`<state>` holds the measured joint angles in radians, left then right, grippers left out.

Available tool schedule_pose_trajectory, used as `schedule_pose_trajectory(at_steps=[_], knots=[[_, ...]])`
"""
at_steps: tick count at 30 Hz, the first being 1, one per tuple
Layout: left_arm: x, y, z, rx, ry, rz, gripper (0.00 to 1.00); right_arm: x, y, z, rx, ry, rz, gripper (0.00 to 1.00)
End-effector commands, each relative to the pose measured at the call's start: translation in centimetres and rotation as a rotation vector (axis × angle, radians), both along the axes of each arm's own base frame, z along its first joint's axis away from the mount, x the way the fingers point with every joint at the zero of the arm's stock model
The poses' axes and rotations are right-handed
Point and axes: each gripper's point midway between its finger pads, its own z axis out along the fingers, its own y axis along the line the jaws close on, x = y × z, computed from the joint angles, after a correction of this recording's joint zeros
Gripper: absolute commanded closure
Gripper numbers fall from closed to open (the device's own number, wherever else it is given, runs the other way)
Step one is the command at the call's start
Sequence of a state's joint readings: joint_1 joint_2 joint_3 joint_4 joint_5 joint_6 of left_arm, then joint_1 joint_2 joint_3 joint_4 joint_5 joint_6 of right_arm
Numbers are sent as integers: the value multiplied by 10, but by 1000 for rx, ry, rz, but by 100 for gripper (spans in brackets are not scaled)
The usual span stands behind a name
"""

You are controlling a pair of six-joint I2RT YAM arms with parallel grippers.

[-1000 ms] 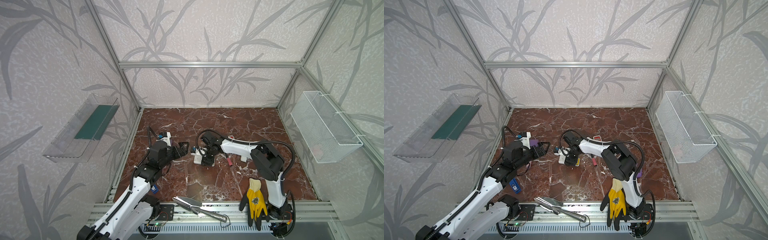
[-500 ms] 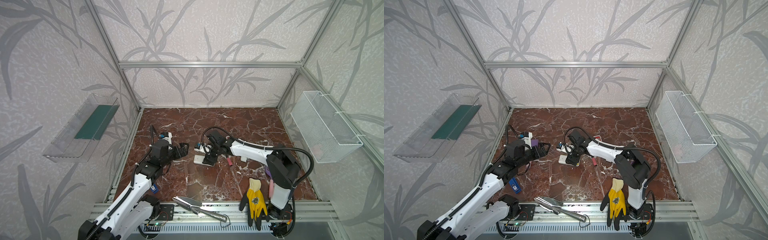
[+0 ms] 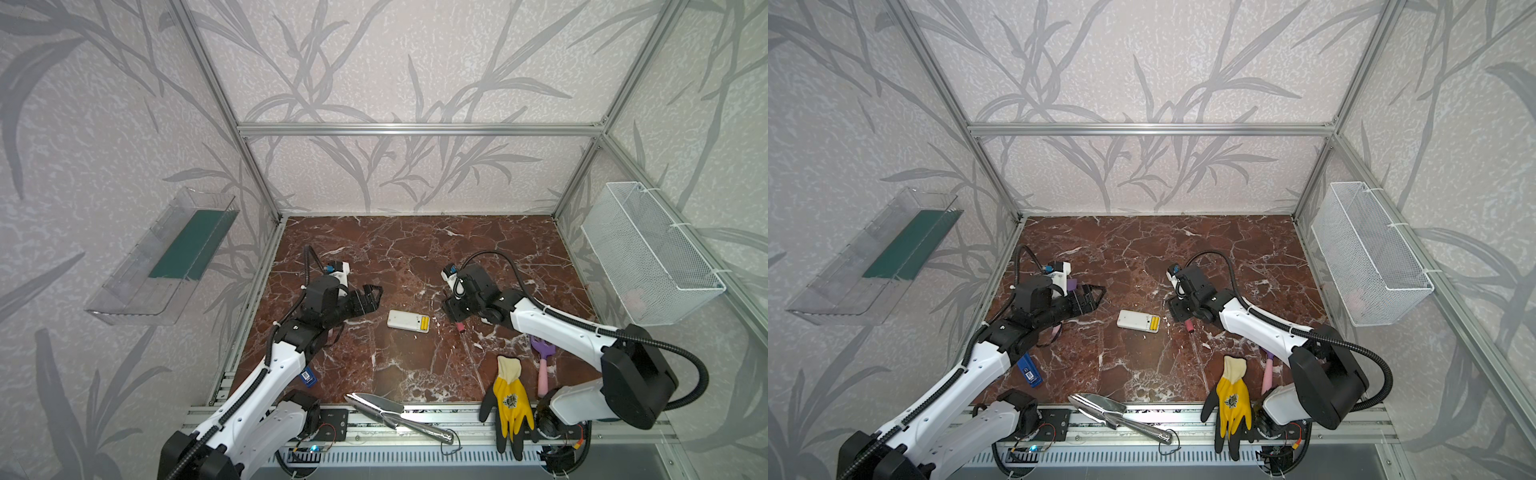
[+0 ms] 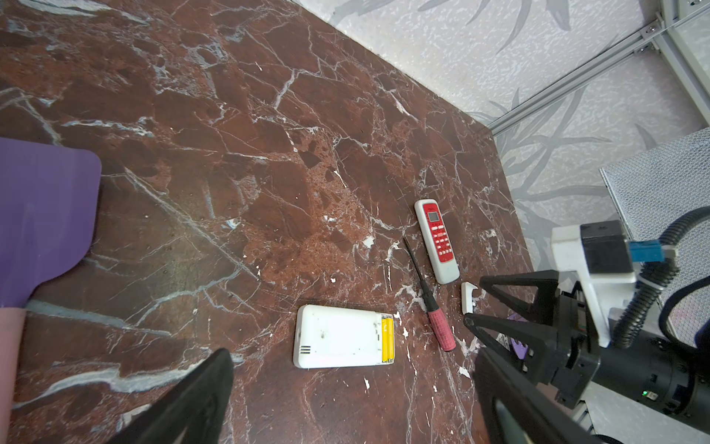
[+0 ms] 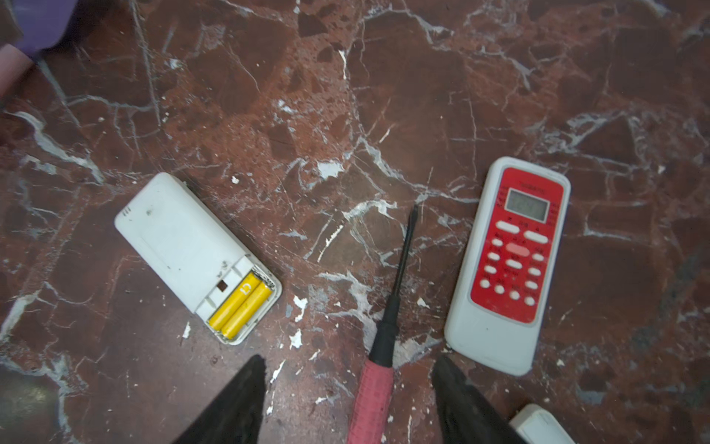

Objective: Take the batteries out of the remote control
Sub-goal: 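Grasp the red-handled screwdriver by its handle with the right gripper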

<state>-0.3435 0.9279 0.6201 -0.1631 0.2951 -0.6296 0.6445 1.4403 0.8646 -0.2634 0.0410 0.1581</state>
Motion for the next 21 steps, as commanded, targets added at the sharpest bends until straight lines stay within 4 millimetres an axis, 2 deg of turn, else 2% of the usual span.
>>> schedule_pose_trajectory(at_steps=[1, 5, 10, 17, 21], knots=[[5, -9, 17, -46, -39, -30, 3, 0, -26, -14, -52, 16, -141, 40], [6, -11, 17, -63, -32, -34, 3, -5, -33, -36, -77, 63, -161, 48], [7, -13, 16, -82, -28, -32, 3, -11, -27, -61, -74, 136, -144, 54], [9, -16, 15, -108, -17, -32, 4, -15, -24, -80, -56, 167, -147, 63], [11, -17, 14, -116, -10, -30, 4, -20, -21, -86, -37, 181, -130, 79]])
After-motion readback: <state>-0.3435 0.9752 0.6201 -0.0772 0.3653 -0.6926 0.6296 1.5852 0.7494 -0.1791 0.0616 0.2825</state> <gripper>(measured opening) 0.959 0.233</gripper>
